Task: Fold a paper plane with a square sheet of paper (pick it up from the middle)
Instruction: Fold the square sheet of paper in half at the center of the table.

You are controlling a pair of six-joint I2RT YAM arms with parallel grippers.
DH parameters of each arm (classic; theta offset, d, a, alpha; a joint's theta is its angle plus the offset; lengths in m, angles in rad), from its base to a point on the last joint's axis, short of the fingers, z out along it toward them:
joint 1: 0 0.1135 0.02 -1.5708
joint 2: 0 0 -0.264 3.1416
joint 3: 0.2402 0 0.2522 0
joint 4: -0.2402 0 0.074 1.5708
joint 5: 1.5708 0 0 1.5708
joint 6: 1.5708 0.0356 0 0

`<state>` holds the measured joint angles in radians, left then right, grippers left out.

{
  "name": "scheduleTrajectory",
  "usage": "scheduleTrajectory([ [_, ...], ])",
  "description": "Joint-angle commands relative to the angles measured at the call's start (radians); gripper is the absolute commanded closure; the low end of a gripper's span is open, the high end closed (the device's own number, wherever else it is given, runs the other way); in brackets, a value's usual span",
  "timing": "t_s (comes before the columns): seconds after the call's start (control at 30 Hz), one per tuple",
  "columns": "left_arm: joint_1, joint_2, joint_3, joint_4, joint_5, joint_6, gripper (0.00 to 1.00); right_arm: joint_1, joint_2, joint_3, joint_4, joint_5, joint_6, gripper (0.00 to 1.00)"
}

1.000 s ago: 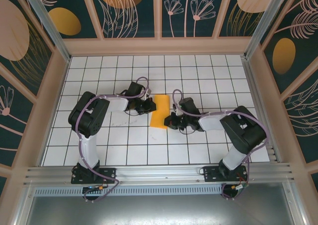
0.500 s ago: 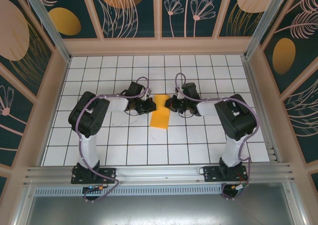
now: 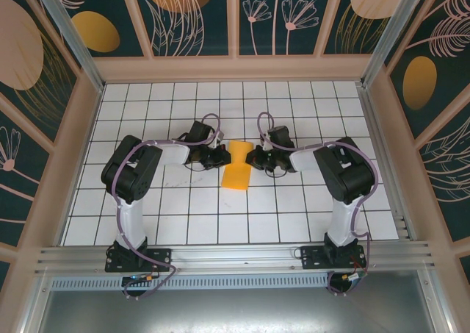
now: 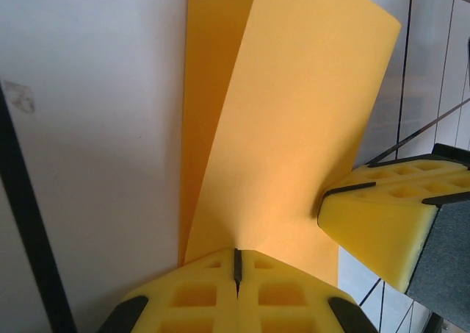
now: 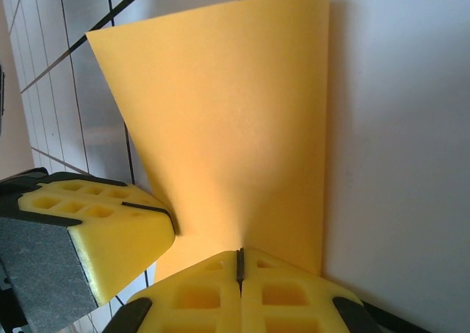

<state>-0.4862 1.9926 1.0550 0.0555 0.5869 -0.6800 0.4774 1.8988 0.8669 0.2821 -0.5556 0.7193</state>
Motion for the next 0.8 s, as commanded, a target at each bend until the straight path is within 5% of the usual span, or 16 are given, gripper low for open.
scheduleTrajectory([
  [0.0,-0.006,0.054,-0.021,-0.085,-0.061,0.032,1.00,-0.016,-0.043,0.032,-0.036,-0.024,-0.008,1.00],
  [0.77,-0.007,0.055,-0.021,-0.095,-0.067,0.038,1.00,-0.063,0.078,0.128,-0.096,-0.026,-0.035,1.00],
])
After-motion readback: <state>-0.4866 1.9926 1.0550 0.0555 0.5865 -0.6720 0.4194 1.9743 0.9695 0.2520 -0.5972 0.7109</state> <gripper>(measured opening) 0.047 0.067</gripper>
